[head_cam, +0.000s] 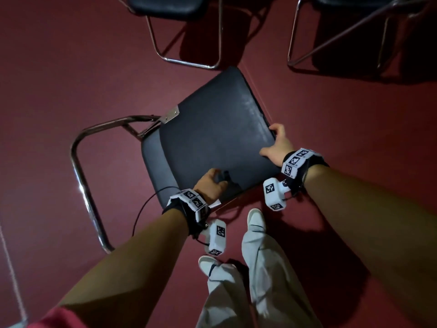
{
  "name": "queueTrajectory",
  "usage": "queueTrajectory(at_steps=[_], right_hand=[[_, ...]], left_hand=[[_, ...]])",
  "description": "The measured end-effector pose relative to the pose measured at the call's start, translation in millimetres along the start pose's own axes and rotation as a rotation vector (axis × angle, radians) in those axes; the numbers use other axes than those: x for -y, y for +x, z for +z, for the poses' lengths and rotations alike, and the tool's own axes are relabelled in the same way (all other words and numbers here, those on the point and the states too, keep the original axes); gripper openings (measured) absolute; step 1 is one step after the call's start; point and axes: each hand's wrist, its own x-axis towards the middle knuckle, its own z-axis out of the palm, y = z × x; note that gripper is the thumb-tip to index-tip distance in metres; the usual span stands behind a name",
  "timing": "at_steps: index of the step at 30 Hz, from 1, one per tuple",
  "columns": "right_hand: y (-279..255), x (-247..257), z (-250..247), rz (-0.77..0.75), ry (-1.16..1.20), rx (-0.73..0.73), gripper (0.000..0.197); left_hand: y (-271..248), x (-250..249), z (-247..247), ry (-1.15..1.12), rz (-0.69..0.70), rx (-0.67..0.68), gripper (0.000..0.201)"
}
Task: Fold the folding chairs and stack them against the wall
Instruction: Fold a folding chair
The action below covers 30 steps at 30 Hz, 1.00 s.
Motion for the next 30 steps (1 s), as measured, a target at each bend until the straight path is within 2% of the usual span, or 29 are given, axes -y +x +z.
queueTrajectory(at_steps=[6,15,17,21,25,30], right_hand=[[30.4,-63.4,7.3,0.117,0.072,0.009,0.076],[45.1,-87.1,27.6,0.161,0.047,-0.025,0.089],[36.8,-88.1,31.2,0.168,-0.012,-0.022,0.091],[14.2,-84.0,36.0,0.158,-0.058,-0.039,0.079],[-20.1,-68.5,43.8,0.168,0.022,0.012,0.078],[-76.2,-42.5,83.8,0.132,0.106,0.032,0.076]], left_hand=[[31.3,3.2,30.8,0.034,-0.051,0.083,0.052],[48.4,17.4,52.6,0.083,-0.079,0.126,0.043],[45.7,23.3,52.2,0.076,-0.085,0.113,0.039],[33.0,34.6,43.6,0.053,-0.093,0.071,0.034],[7.6,44.2,27.0,0.062,-0.098,-0.026,0.042],[-44.9,77.0,7.6,0.198,-0.006,-0.145,0.041]])
